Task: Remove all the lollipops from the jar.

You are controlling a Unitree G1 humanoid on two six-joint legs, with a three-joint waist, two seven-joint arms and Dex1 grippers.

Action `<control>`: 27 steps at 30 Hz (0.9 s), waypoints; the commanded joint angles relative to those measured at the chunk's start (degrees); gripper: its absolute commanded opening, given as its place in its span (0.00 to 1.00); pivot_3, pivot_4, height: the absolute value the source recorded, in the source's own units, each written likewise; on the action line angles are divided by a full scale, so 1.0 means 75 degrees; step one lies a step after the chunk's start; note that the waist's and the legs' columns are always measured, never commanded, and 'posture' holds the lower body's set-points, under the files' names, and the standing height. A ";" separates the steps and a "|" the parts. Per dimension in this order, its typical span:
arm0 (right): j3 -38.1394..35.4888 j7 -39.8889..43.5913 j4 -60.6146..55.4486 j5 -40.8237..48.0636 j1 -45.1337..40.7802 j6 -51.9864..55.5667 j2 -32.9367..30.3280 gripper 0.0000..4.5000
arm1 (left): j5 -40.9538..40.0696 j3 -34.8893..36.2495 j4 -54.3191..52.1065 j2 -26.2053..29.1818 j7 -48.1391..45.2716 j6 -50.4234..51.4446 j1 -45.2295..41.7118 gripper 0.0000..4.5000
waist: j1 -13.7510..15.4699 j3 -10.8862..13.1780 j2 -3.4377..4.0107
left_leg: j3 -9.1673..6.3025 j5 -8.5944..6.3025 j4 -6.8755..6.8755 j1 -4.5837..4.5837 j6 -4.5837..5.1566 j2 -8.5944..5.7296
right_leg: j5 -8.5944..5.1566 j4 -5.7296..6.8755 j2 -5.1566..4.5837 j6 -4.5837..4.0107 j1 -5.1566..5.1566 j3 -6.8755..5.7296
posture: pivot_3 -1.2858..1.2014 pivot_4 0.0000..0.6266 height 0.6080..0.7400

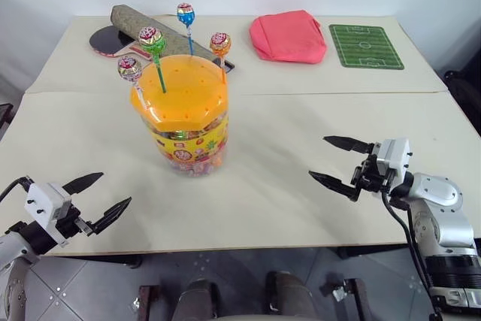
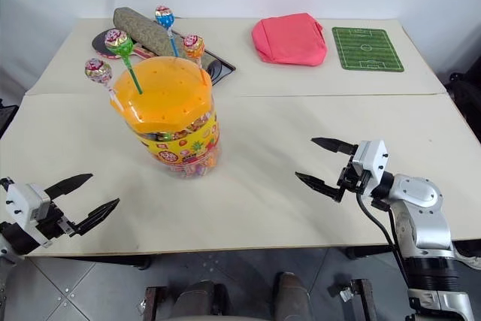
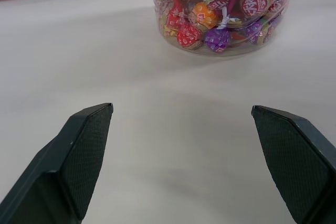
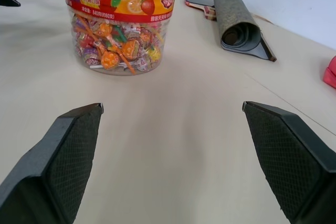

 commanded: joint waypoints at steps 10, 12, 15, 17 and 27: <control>-0.0373 -0.1326 -0.2897 0.2681 -0.1021 0.2119 0.0552 0.99 | -0.4206 0.2421 0.0188 0.1165 -0.0464 0.3669 -0.0658 1.00 | -0.0025 0.0002 0.0004 | -0.0005 -0.0003 0.0007 0.0004 -0.0018 0.0071 | 0.0002 0.0025 0.0014 -0.0016 -0.0014 -0.0003 | 0.52 0.24 1.00; -0.0363 -0.1397 -0.3508 0.3003 -0.0934 0.2161 0.0633 0.99 | -0.4222 0.2355 0.0169 0.1452 -0.0959 0.3849 -0.0683 1.00 | 0.0017 0.0002 0.0004 | -0.0007 -0.0015 0.0006 0.0002 -0.0012 0.0064 | 0.0003 0.0025 0.0013 -0.0015 -0.0013 -0.0007 | 0.52 0.24 1.00; -0.0197 -0.1030 -0.3985 0.2801 -0.0590 0.1821 0.0663 0.99 | -0.4115 0.1888 -0.0119 0.1663 -0.1200 0.3825 -0.1219 1.00 | 0.0132 0.0002 0.0003 | 0.0000 -0.0026 0.0006 -0.0008 -0.0006 0.0016 | 0.0003 0.0018 0.0013 -0.0015 -0.0014 -0.0018 | 0.52 0.24 1.00; -0.0195 -0.0822 -0.4066 0.2656 -0.0404 0.1408 0.0816 0.99 | -0.4242 0.1557 -0.0289 0.1755 -0.1178 0.3924 -0.1830 1.00 | 0.0198 -0.0004 -0.0006 | 0.0003 -0.0026 0.0007 -0.0011 -0.0006 0.0009 | 0.0003 0.0014 0.0015 -0.0015 -0.0013 -0.0019 | 0.52 0.24 1.00; -0.0046 -0.0491 -0.3678 0.2129 -0.0442 0.0869 0.0863 0.99 | -0.3902 0.0044 -0.0660 0.1767 -0.1140 0.3864 -0.4134 1.00 | 0.0136 -0.0004 -0.0007 | 0.0024 -0.0021 0.0006 0.0000 -0.0014 0.0010 | 0.0005 0.0013 0.0021 -0.0011 -0.0008 -0.0025 | 0.52 0.24 1.00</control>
